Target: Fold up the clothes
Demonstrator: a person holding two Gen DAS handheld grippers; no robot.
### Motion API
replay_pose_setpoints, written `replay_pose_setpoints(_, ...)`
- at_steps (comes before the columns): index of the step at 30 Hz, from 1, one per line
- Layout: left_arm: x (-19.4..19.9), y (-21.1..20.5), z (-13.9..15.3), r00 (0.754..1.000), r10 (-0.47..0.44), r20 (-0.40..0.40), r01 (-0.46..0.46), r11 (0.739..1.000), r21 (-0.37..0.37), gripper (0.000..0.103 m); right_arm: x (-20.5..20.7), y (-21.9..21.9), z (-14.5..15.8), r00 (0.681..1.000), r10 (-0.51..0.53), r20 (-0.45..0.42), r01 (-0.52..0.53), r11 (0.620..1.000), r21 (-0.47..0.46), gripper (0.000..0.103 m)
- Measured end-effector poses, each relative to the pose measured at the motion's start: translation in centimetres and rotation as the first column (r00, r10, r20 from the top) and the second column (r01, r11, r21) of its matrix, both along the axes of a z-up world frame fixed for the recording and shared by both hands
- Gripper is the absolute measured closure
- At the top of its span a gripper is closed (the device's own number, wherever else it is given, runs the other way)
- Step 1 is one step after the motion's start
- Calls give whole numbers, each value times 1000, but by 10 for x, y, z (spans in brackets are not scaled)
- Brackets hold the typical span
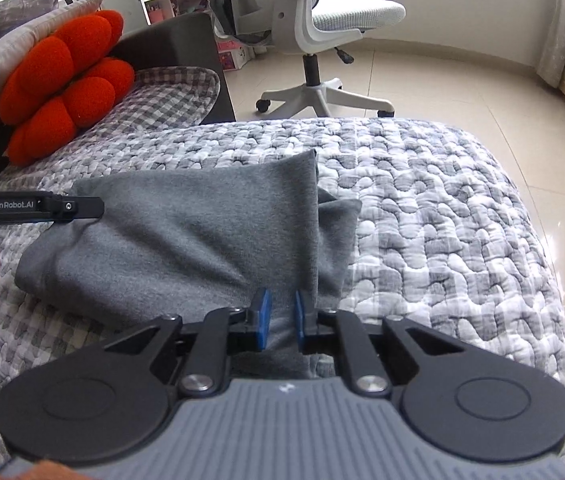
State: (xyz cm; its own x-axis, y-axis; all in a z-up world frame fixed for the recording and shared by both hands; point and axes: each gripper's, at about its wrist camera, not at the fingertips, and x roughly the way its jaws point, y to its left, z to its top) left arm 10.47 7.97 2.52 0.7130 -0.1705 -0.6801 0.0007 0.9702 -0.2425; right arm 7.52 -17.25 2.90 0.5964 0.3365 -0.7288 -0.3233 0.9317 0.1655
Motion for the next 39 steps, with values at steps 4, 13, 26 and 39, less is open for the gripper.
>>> replay_pose_setpoints(4,7,17,2,1000,28,-5,-28,997,-76,36,0,-1,1,1000,3,-19,-3,1000,-6,91)
replay_pose_setpoints(13,13,71,5,985,168,-32,-171,961,-219,34,1,2,16,998,22,59,-23,1000,14,78)
replay_pose_setpoints(26,23,39,-6,996,89,-6,-89,982,-166,36,54,-8,2,989,-120,86,103,978,181,76)
replay_pose_setpoints(39,22,31,-2,997,71,15,-69,990,-122,69,28,4,15,975,-211,74,196,966,167,94)
